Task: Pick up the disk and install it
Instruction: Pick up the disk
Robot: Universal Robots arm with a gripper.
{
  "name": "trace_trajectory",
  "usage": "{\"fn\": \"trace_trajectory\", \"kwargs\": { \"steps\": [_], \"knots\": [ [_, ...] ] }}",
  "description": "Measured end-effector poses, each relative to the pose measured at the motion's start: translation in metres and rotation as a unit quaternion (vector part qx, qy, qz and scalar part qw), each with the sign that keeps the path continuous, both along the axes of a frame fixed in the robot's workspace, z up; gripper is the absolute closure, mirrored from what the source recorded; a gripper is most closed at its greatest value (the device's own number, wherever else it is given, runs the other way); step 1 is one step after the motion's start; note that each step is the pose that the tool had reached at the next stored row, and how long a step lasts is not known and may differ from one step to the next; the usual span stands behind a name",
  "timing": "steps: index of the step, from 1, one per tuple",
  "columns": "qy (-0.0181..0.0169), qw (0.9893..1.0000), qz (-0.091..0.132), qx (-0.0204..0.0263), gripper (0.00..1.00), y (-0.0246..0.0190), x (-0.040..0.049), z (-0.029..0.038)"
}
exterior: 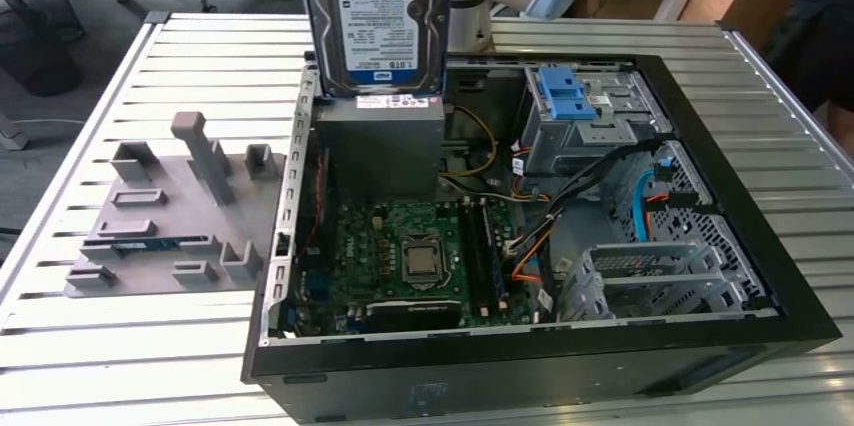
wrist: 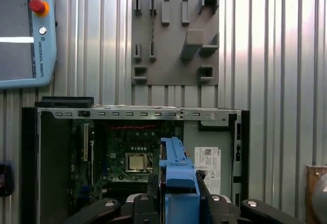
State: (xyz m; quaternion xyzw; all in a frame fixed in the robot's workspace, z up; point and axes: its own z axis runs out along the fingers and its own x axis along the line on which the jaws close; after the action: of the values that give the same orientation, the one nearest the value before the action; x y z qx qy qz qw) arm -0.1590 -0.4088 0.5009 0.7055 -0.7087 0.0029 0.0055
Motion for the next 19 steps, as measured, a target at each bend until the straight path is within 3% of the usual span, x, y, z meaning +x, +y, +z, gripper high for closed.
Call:
{"fn": "trace_trajectory", "kwargs": {
  "steps": [19],
  "knots": [
    [0.0008,1.0000,0.000,0.0000,0.64,-0.0048,0.0167,0.0000]
  ]
}}
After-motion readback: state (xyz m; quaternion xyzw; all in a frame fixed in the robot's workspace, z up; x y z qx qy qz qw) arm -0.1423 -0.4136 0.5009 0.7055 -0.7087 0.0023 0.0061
